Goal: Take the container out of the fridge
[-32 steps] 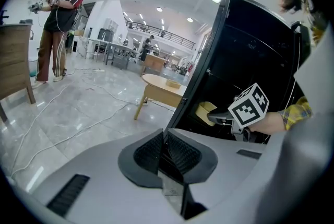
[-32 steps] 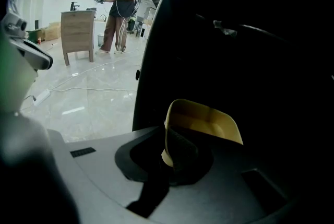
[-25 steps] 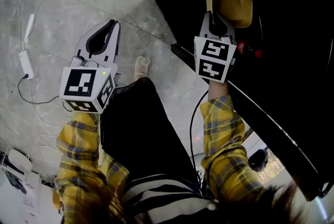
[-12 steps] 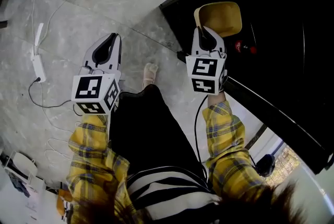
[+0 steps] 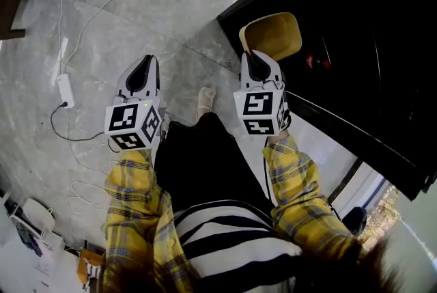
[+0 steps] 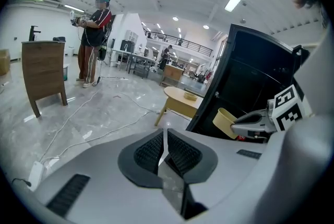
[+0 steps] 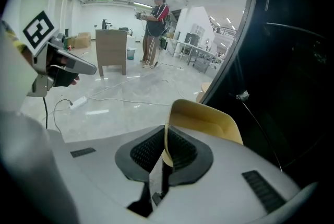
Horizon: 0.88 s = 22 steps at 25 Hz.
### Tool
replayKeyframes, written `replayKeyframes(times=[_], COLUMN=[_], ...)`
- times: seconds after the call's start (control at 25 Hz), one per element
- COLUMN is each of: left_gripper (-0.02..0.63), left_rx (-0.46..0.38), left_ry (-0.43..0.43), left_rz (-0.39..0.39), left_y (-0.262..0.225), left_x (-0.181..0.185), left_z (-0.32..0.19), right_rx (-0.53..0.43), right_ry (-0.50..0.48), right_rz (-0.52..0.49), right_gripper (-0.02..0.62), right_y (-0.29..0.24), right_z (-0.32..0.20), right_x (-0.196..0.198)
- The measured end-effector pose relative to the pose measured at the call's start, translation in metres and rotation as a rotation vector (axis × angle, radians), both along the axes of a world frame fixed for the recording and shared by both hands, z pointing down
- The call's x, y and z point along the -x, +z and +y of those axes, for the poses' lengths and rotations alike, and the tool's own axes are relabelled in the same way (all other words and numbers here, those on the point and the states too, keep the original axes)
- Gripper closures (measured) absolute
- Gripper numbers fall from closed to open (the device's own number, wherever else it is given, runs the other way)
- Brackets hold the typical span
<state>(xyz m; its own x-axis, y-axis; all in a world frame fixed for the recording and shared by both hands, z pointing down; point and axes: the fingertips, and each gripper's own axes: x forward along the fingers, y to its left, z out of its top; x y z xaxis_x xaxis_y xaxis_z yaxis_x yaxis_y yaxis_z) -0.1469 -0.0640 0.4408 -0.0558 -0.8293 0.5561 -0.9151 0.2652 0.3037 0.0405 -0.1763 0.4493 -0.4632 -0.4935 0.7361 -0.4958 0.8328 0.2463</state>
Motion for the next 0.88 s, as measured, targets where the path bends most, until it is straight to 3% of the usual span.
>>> replayKeyframes(times=[0.36, 0.88], left_gripper=[0.569, 0.569], left_rx=[-0.01, -0.011], left_ry=[-0.058, -0.056], left_rz=[-0.017, -0.026], left_y=[-0.025, -0.048], left_x=[0.015, 0.013], left_z=[0.031, 0.067], right_rx=[0.08, 0.061], right_ry=[-0.021, -0.087], right_rz=[-0.041, -0.053], right_gripper=[0.555, 0.555], right_y=[-0.022, -0.053], right_z=[0.042, 0.066], right_x=[-0.002, 0.009])
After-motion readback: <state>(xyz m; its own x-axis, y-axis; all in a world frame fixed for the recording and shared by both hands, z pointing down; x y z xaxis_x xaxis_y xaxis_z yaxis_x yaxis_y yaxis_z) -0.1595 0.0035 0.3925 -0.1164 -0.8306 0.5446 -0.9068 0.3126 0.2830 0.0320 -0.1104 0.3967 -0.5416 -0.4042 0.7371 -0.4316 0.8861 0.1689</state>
